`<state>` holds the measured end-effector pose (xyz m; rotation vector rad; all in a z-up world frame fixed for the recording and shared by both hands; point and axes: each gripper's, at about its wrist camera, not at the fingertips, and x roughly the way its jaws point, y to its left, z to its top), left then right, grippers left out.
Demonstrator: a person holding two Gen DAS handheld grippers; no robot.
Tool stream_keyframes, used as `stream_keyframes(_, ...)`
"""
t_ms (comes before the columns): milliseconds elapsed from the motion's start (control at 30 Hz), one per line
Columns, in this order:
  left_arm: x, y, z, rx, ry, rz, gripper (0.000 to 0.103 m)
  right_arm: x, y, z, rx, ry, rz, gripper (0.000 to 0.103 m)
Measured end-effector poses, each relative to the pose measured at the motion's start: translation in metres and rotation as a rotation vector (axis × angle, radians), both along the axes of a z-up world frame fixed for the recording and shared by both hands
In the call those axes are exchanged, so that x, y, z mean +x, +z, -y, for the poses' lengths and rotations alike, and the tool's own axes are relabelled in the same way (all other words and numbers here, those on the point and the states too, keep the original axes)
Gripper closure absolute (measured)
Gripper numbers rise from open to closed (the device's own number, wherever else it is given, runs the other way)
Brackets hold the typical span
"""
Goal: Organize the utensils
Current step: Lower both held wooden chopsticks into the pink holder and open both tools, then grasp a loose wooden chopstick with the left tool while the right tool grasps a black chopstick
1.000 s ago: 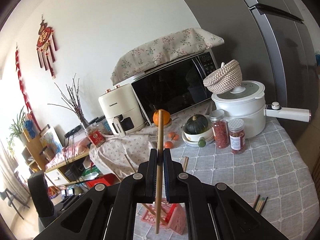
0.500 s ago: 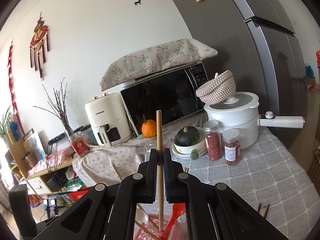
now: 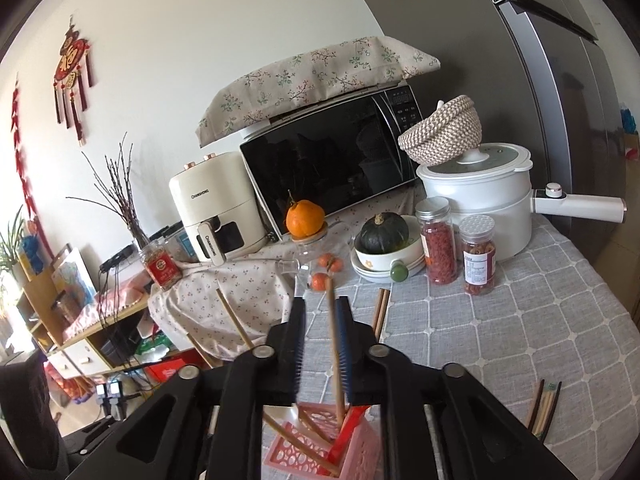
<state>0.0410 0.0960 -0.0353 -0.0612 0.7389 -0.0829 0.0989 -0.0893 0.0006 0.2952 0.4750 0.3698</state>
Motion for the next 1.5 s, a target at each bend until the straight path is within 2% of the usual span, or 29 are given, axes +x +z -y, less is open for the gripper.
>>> stream_keyframes(33,0.000,0.000,0.002,0.001,-0.006,-0.002,0.029,-0.002,0.002,0.002,0.008,0.007,0.003,0.064)
stream_keyframes(67,0.000,-0.001,0.004,0.002,-0.010,-0.004,0.027,-0.004,0.005,0.004,0.016,0.012,0.010,0.055)
stream_keyframes(233,0.000,-0.002,0.014,0.002,-0.022,-0.023,0.021,-0.014,0.021,0.022,0.013,0.038,0.013,0.032)
stream_keyframes(333,-0.001,-0.003,0.023,0.006,-0.033,-0.038,0.018,-0.019,0.024,0.038,-0.001,0.045,-0.004,0.023)
stream_keyframes(467,0.001,-0.005,0.033,-0.012,-0.054,-0.059,0.016,-0.023,0.024,0.064,-0.047,-0.003,-0.026,0.014)
stream_keyframes(600,0.002,-0.006,0.048,-0.012,-0.079,-0.074,0.015,-0.020,0.016,0.095,-0.057,-0.054,-0.106,0.011)
stream_keyframes(733,0.003,-0.008,0.067,-0.001,-0.120,-0.086,0.015,-0.012,-0.004,0.127,-0.065,-0.105,-0.243,0.009)
stream_keyframes(833,0.004,-0.011,0.087,0.011,-0.170,-0.105,0.015,-0.002,-0.029,0.148,-0.089,-0.149,-0.422,0.009)
stream_keyframes(933,0.006,-0.015,0.109,0.036,-0.220,-0.130,0.015,0.004,-0.059,0.172,-0.060,-0.174,-0.592,0.009)
stream_keyframes(1033,0.010,-0.021,0.130,0.056,-0.266,-0.163,0.015,0.005,-0.082,0.191,-0.047,-0.193,-0.715,0.009)
stream_keyframes(1133,0.016,-0.029,0.150,0.064,-0.301,-0.208,0.015,0.002,-0.091,0.203,-0.073,-0.197,-0.753,0.009)
stream_keyframes(1300,0.031,-0.047,0.179,0.084,-0.329,-0.277,0.016,-0.001,-0.095,0.210,-0.179,-0.200,-0.759,0.009)
stream_keyframes(1367,0.037,-0.055,0.188,0.080,-0.327,-0.291,0.023,-0.001,-0.100,0.215,-0.212,-0.210,-0.766,0.009)
stream_keyframes(1433,0.045,-0.064,0.198,0.081,-0.335,-0.316,0.038,-0.001,-0.106,0.219,-0.246,-0.218,-0.779,0.009)
stream_keyframes(1500,0.053,-0.074,0.206,0.072,-0.341,-0.349,0.059,0.001,-0.110,0.223,-0.273,-0.225,-0.786,0.009)
